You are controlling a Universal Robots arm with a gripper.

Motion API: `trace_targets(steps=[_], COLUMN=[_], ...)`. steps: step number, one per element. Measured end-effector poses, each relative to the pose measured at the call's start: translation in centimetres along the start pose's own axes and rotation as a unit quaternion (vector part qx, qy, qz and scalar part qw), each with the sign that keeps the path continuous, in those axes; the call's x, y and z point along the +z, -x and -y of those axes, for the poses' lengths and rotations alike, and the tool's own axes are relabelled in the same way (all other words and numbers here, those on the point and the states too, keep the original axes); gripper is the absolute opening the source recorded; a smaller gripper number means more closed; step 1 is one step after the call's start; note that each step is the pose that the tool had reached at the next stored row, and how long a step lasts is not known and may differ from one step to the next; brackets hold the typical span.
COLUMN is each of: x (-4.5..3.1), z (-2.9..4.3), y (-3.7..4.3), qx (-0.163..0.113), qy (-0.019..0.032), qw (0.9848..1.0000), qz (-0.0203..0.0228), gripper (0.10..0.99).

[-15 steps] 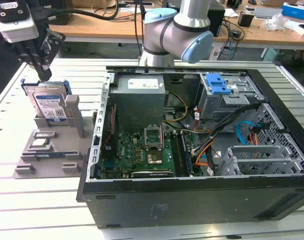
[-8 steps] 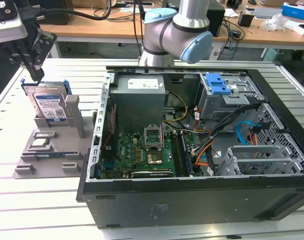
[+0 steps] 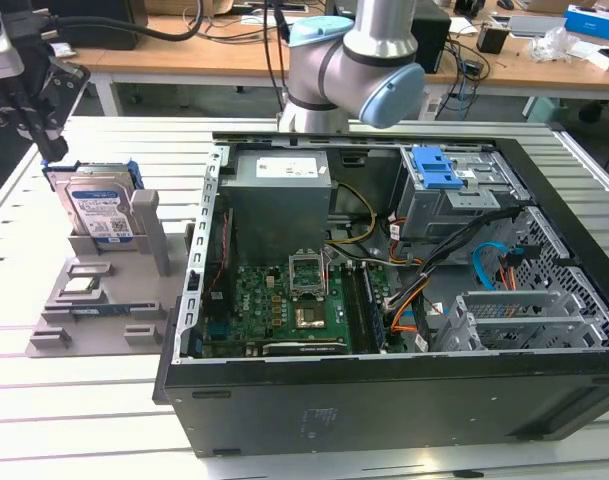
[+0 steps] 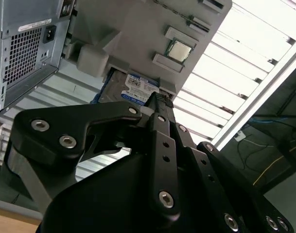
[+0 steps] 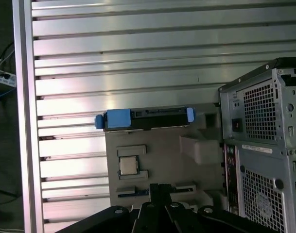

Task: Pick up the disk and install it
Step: 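Reach for the disk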

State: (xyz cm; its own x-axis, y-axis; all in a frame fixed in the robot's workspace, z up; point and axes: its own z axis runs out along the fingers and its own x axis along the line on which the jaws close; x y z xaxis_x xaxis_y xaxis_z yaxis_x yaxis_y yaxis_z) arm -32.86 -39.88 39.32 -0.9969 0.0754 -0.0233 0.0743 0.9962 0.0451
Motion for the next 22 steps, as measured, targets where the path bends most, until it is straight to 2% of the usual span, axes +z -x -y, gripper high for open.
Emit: trace_targets(steps=[5, 7, 12, 16, 18, 22], x=[-0.04, -0.05, -0.10, -0.11, -0.13, -0.13], z=[0.11, 0.14, 0.26, 0.32, 0.37, 0.32], y=[-1.48, -1.83, -3.52, -4.21, -4.90, -5.49], qx=[0.000, 0.000, 0.000, 0.000, 0.000, 0.000], qy=[0.0000, 0.0000, 0.0000, 0.0000, 0.0000, 0.0000], qw=[1.0000, 1.0000, 1.0000, 1.0000, 1.0000, 1.0000], qz=[0.0000, 0.0000, 0.0000, 0.0000, 0.0000, 0.0000], gripper=[0.106, 0.106, 0.106, 0.106, 0.106, 0.106])
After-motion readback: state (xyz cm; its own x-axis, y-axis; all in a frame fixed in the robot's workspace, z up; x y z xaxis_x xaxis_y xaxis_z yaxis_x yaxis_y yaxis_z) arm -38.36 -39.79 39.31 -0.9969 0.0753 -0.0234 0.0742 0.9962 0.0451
